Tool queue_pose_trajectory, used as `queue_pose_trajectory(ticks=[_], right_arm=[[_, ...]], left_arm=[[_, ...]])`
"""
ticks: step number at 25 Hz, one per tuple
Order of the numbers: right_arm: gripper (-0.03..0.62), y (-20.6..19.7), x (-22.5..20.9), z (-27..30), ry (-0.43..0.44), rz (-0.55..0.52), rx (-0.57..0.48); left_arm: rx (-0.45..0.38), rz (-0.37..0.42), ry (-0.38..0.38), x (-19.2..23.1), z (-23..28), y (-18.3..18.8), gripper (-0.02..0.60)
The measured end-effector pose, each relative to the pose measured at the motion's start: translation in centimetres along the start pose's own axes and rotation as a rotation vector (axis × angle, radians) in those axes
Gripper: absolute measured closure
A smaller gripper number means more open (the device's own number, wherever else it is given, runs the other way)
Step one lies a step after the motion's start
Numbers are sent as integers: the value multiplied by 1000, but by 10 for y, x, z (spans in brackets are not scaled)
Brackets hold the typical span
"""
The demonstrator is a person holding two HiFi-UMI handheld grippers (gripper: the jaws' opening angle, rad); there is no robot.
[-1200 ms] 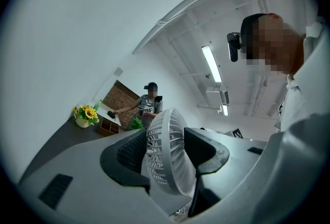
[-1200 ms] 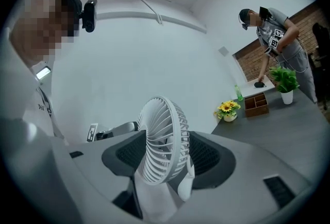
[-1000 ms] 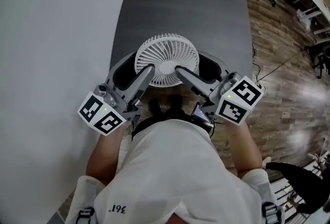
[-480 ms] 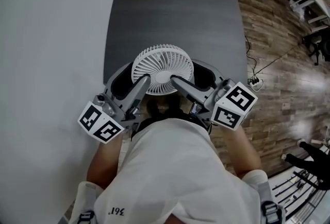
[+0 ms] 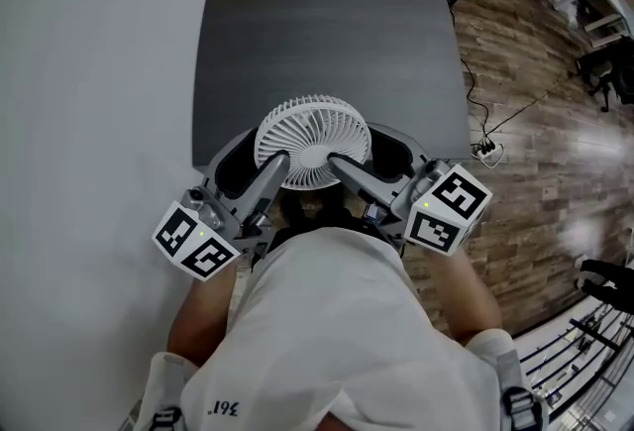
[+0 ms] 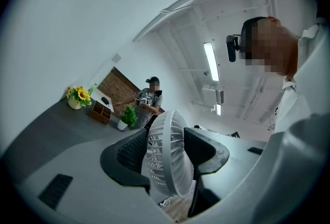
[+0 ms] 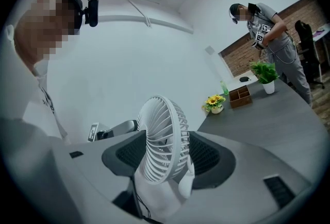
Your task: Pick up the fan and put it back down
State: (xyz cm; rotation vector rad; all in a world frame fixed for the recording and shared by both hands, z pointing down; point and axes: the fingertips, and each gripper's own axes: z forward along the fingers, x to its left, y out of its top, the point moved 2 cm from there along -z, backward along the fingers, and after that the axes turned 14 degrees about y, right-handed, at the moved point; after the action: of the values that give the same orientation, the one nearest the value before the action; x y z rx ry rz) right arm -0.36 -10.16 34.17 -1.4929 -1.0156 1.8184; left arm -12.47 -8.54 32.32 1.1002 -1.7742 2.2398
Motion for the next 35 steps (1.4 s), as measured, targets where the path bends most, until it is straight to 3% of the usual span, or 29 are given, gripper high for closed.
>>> queue_pose_trajectory(ticks=[35], right_arm=[[330, -12, -7, 0, -50, 19, 2]], left_arm=[[75, -32, -32, 10, 6, -11, 337]])
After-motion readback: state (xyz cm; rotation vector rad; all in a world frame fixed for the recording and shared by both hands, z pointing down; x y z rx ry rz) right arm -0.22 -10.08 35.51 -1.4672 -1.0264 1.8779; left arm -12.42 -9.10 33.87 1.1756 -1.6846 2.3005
